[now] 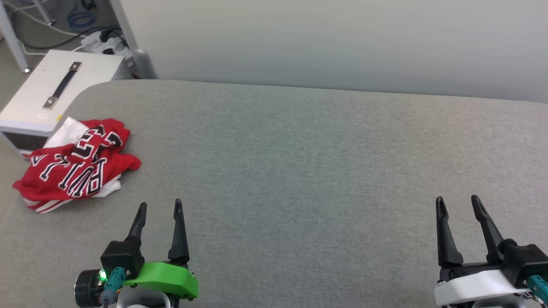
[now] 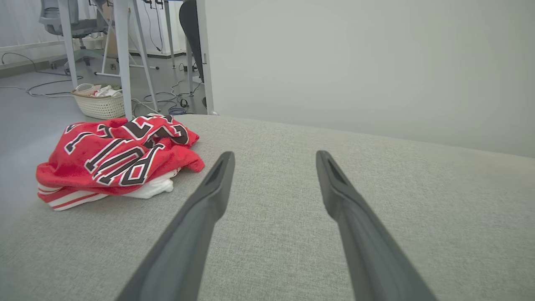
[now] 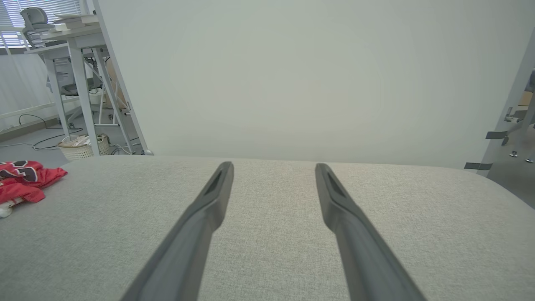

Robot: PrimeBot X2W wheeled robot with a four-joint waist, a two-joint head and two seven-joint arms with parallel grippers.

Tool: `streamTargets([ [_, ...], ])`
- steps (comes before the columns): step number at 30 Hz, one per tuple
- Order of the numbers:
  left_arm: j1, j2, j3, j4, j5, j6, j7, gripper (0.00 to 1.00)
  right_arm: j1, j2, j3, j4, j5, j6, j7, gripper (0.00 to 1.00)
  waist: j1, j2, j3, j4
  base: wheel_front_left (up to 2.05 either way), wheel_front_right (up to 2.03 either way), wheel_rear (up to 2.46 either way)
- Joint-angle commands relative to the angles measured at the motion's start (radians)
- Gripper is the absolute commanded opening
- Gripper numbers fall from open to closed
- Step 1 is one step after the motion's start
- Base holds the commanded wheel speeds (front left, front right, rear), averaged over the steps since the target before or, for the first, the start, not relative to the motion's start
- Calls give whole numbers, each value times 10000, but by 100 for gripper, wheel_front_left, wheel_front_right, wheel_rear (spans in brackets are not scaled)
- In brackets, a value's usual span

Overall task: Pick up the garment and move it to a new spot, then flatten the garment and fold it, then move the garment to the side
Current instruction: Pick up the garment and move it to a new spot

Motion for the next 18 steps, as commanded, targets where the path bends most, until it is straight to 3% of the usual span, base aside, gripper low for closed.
streamTargets([
  [1, -223, -45, 65, -35, -102, 38, -59, 100, -74, 15, 0, -63, -28, -6, -74, 100, 0, 0, 151, 505, 0, 0, 0],
  [18, -337, -45, 416, -172, -282, 184, -59, 100, -220, 15, 23, -161, -150, -6, -74, 100, 0, 0, 457, 2691, 0, 0, 0],
])
